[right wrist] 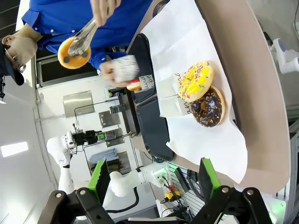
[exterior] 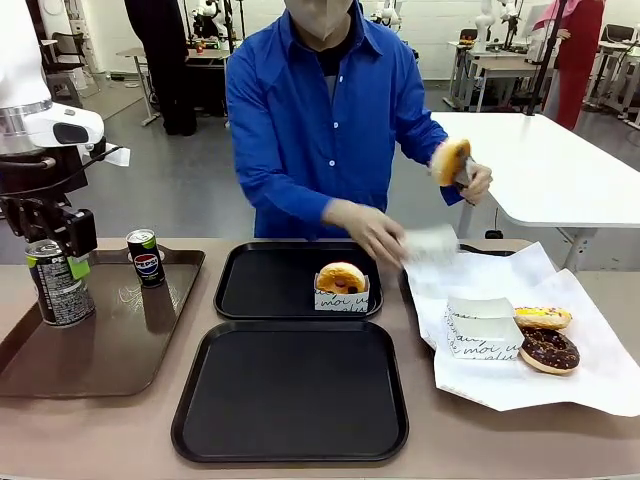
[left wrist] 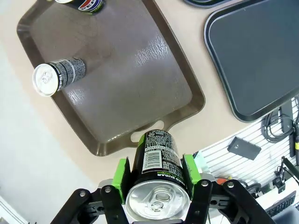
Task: Set up donuts and drinks on trays.
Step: Pick up one Pepsi coke and place it on the Flat Tray.
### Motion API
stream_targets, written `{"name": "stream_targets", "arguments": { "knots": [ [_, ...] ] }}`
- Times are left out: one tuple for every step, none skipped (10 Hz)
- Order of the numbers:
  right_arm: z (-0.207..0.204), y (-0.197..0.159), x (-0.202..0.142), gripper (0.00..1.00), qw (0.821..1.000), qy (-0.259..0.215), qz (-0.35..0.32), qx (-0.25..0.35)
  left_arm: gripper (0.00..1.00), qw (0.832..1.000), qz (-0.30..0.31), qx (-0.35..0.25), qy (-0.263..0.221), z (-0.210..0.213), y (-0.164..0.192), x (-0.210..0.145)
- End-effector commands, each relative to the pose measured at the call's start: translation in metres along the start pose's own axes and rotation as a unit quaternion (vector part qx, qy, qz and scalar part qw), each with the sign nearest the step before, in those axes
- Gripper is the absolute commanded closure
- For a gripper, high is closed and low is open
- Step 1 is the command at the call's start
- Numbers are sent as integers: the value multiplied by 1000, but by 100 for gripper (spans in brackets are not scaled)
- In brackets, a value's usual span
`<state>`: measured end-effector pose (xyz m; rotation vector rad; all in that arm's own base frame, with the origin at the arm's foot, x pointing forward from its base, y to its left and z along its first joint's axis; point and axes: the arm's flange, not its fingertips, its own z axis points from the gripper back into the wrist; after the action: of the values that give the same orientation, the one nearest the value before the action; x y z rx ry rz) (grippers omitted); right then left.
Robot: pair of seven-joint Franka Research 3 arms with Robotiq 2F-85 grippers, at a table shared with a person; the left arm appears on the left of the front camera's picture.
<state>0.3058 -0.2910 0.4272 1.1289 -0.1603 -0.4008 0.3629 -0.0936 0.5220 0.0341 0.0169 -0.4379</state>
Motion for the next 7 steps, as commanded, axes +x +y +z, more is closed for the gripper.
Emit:
{"name": "stream_targets", "arguments": {
  "knots": [
    [-1, 0, -1, 0, 1000, 1, 5, 7, 43, 1000, 3, -3, -6, 4, 0, -2],
    [-1, 0, -1, 0, 1000, 1, 5, 7, 43, 1000, 0, 0, 0, 0, 0, 0],
    [-1, 0, -1, 0, 1000, 1, 5, 7, 43, 1000, -7, -7, 16, -2, -4, 9],
    [-1, 0, -1, 0, 1000, 1, 5, 7, 43, 999, -17, -14, 39, -5, -7, 22],
    [-1, 0, -1, 0, 1000, 1, 5, 7, 43, 999, -9, -14, 48, -7, -15, 39],
    [-1, 0, -1, 0, 1000, 1, 5, 7, 43, 998, -19, -7, 51, -6, -28, 60],
    [-1, 0, -1, 0, 1000, 1, 5, 7, 43, 998, -26, 2, 53, -3, -37, 85]
  ]
}}
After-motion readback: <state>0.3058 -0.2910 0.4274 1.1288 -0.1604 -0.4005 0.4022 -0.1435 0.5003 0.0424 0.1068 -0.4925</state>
